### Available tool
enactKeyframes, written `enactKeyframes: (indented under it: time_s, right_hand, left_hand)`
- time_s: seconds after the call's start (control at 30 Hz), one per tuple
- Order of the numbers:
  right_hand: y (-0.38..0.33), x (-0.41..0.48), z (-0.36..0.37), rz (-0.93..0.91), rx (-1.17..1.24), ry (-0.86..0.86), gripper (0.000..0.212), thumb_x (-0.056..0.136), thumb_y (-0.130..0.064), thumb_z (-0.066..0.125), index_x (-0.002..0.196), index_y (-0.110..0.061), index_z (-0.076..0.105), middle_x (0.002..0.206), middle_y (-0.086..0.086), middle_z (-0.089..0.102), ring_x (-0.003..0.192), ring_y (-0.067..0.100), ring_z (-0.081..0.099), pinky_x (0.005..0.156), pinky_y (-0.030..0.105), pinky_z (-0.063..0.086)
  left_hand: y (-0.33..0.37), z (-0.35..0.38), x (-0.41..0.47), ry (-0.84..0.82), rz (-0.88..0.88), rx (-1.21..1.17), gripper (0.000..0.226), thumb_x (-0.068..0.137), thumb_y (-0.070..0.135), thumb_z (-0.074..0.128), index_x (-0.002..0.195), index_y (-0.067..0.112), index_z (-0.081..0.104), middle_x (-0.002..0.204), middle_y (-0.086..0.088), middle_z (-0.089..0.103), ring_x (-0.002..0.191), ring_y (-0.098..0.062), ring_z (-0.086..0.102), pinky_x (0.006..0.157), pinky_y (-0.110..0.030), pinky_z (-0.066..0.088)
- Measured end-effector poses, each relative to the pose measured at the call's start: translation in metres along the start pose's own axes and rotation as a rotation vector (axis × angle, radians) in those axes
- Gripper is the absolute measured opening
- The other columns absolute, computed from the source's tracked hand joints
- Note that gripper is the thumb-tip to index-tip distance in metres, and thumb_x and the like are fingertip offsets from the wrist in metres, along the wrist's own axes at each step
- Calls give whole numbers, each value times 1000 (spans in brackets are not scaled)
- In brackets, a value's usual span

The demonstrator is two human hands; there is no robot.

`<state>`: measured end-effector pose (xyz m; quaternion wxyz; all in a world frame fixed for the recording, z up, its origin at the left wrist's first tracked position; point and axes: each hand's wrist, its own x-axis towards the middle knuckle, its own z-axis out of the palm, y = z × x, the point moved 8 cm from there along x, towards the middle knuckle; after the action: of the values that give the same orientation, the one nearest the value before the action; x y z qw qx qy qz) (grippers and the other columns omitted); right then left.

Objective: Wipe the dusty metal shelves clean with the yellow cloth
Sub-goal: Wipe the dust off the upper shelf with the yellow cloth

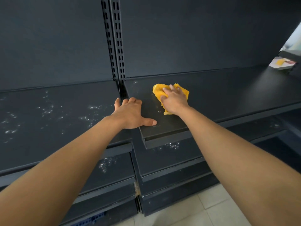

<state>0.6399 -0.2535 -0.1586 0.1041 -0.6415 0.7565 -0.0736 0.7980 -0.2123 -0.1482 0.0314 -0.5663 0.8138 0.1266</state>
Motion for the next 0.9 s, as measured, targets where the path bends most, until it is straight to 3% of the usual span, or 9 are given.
enactKeyframes:
  time_s: [0.5,0.73,0.9]
  right_hand:
    - [-81,82,12,-364,83,-95,48,97,-37,33,145,-31,34,157,-7,22,147,23,5,119,40,9]
    - [-84,62,5,-442,233,-162,44,95,-24,42,138,-30,47,154,-11,30,147,15,9,116,28,11]
    - [-76,23,-1,-433,298,-216,42,95,-24,46,135,-34,49,156,-12,24,147,11,7,115,31,14]
  left_hand:
    - [-30,-2,16,-26,-140,-75,95,76,69,51,149,20,16,156,1,15,145,-20,7,118,-44,-7]
    - [-30,-3,11,-22,-189,-85,95,75,70,51,149,20,17,156,1,14,145,-21,6,117,-45,-8]
    - [-24,-7,6,36,-190,-18,94,78,69,51,149,19,17,155,-3,18,144,-24,11,117,-47,-5]
